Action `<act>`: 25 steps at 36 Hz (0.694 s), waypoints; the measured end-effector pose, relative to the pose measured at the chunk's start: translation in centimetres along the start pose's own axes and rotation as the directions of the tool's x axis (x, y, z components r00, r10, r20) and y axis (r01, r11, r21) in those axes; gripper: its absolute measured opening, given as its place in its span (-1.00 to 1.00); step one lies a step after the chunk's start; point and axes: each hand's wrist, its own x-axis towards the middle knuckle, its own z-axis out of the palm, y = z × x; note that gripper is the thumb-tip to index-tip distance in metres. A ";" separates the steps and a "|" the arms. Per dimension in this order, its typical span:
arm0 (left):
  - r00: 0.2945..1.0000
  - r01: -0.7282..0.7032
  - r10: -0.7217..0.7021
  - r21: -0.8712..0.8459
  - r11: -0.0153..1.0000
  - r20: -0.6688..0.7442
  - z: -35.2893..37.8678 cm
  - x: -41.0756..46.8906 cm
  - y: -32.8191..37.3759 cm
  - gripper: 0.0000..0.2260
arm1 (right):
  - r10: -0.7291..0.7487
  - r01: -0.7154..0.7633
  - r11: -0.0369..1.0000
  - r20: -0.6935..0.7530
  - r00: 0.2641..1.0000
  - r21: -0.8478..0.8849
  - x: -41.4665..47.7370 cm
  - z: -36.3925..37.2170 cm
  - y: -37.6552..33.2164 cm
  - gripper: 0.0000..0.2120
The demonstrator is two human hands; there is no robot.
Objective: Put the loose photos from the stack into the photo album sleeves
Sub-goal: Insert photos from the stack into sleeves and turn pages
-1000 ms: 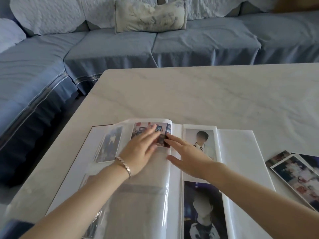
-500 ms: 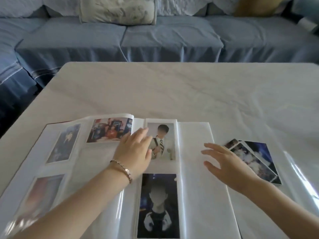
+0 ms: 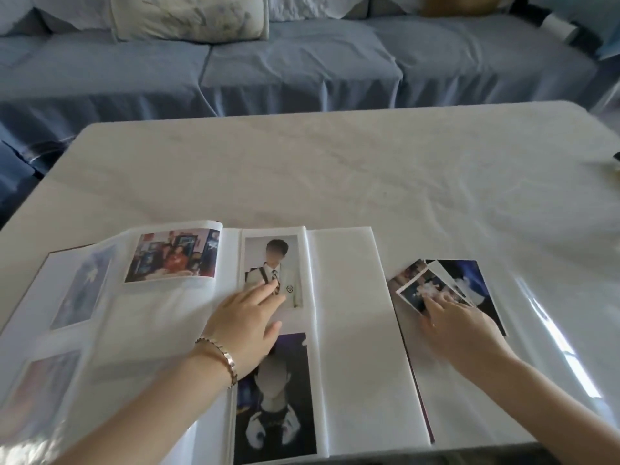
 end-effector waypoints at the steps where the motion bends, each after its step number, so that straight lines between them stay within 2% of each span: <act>1: 1.000 0.003 -0.003 -0.004 1.000 0.001 0.0 0.0 0.0 -0.58 | 0.012 -0.011 0.999 0.034 0.999 -0.044 0.0 -0.1 -0.1 -0.60; 3: 1.000 0.007 -0.007 -0.016 1.000 -0.002 -0.1 -0.1 -0.1 -0.58 | -0.014 0.015 0.998 0.029 0.999 -0.053 -0.1 -0.4 0.2 -0.63; 6: 1.000 0.006 -0.006 -0.042 0.999 -0.007 -0.1 -0.1 -0.1 -0.59 | -0.010 0.015 0.999 0.119 0.993 -0.041 -0.4 -0.5 0.7 -0.67; 10: 0.999 0.025 -0.029 -0.119 0.993 -0.032 -0.4 -0.1 -0.1 -0.65 | 0.036 -0.046 0.995 0.112 0.993 0.091 -0.9 -0.7 0.9 -0.79; 13: 0.997 0.030 -0.043 -0.222 0.975 -0.056 -0.7 -0.3 0.3 -0.69 | 0.074 -0.105 0.962 0.130 0.989 0.251 -1.4 -1.3 1.0 -0.74; 15: 0.994 0.030 -0.065 -0.356 0.934 -0.086 -1.0 -0.5 0.8 -0.73 | 0.124 -0.141 0.937 0.074 0.990 0.320 -1.9 -1.9 0.8 -0.75; 17: 0.989 0.059 -0.121 -0.537 0.842 -0.082 -1.5 -0.7 1.6 -0.80 | 0.171 -0.117 0.907 -0.100 0.980 0.404 -2.1 -3.0 -0.1 -0.83; 18: 0.987 0.081 -0.151 -0.631 0.772 -0.057 -1.9 -0.8 2.0 -0.84 | 0.160 -0.056 0.894 -0.200 0.967 0.444 -2.2 -3.6 -0.8 -0.90; 19: 0.985 0.111 -0.173 -0.726 0.678 -0.010 -2.4 -0.8 2.5 -0.85 | 0.128 0.030 0.884 -0.304 0.944 0.467 -2.2 -4.2 -1.8 -0.91; 21: 0.978 0.198 -0.150 -0.892 0.408 0.148 -3.3 -0.7 3.3 -0.71 | 0.013 0.227 0.850 -0.449 0.894 0.475 -2.1 -5.4 -4.0 -0.85; 23: 0.952 0.306 -0.092 -0.932 0.197 0.293 -4.0 -0.7 3.8 -0.52 | -0.123 0.375 0.806 -0.490 0.863 0.458 -1.9 -6.2 -6.2 -0.75; 25: 0.943 0.330 -0.082 -0.937 0.113 0.323 -4.3 -0.9 3.8 -0.51 | -0.248 0.463 0.752 -0.449 0.858 0.469 -1.8 -6.8 -8.4 -0.59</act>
